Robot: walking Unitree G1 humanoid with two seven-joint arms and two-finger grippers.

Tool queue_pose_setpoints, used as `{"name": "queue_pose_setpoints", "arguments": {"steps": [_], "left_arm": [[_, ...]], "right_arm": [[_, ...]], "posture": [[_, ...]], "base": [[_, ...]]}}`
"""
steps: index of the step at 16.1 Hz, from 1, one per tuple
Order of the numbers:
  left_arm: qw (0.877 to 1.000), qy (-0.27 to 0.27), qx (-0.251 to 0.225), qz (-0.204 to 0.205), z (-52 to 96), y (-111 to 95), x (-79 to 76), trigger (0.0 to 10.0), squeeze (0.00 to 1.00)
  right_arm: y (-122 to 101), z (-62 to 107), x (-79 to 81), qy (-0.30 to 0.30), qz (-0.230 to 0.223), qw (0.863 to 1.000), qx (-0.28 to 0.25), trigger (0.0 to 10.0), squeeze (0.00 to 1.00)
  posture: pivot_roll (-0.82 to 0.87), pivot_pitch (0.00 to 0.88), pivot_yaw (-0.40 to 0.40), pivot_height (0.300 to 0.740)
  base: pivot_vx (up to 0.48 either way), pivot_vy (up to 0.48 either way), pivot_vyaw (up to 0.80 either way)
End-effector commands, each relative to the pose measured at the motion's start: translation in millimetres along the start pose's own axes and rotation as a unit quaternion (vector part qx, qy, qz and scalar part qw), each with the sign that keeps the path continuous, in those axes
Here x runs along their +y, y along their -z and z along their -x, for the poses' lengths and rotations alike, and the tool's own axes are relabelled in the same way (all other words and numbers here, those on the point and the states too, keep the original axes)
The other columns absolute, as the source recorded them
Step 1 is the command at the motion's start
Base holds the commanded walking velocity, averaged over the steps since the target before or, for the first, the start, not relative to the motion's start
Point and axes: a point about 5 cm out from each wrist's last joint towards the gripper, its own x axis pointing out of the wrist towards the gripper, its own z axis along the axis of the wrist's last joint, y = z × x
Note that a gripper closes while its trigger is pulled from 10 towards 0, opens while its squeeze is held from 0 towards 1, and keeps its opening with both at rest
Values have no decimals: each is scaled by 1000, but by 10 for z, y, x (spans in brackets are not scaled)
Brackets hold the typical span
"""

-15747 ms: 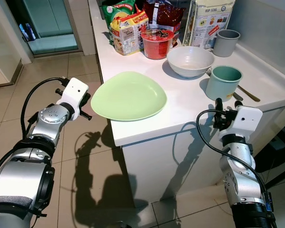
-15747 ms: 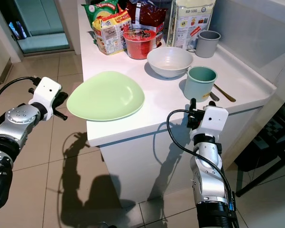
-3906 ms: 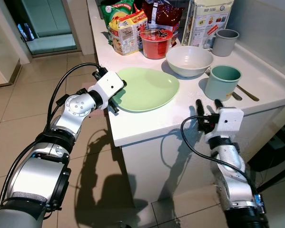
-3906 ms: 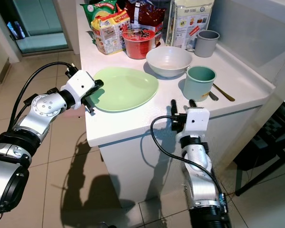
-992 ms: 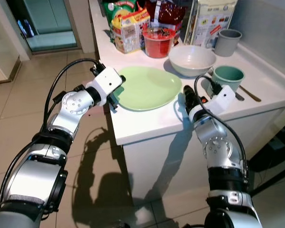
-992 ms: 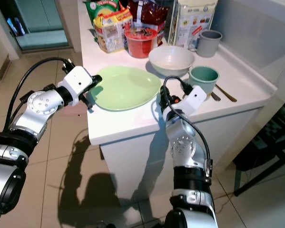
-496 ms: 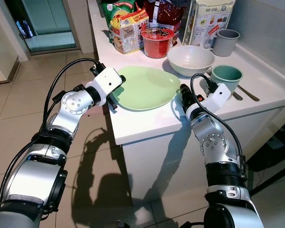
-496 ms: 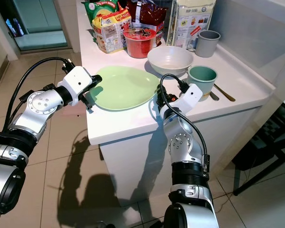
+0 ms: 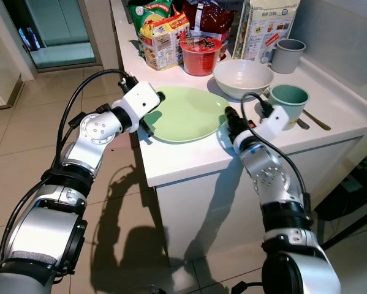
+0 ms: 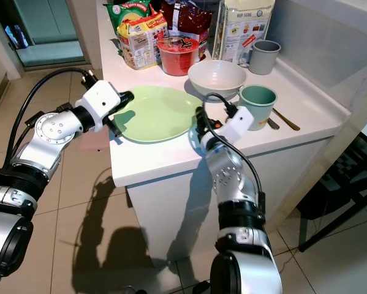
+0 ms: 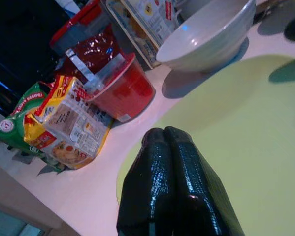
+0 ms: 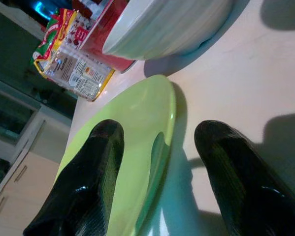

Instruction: Setting the table

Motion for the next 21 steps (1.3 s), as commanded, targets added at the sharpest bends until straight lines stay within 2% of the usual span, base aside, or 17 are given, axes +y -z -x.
{"name": "queue_pose_setpoints", "arguments": {"steps": [1,6,14,15,16,17,21], "left_arm": [[1000,4,-7,2,-4,-28,0,10000,0],[1000,6,-20,-1,-8,-111,8,10000,0],[1000,6,-21,-3,-3,-151,25,10000,0],[1000,6,-22,-3,-3,-158,29,10000,0],[1000,6,-22,-2,-2,-160,30,10000,0],[1000,6,-22,-2,-1,-163,32,10000,0],[1000,5,-23,-1,3,-180,36,10000,0]], "right_arm": [[207,6,-131,30,-12,999,44,10000,0],[300,-96,-145,37,-2,997,66,10000,0],[333,-142,-175,50,4,996,72,10000,0],[337,-144,-188,57,8,996,74,7569,0],[338,-145,-193,59,9,995,74,667,0],[337,-146,-208,64,6,995,73,0,0],[367,-147,-213,64,6,995,79,0,0]], "posture": [[68,0,35,740],[81,0,27,740],[84,0,26,740],[85,0,25,740],[85,0,25,740],[85,0,25,740],[87,0,26,740]], "base": [[0,0,0],[0,0,0],[0,0,0],[0,0,0],[0,0,0],[0,0,0],[0,0,0]]}}
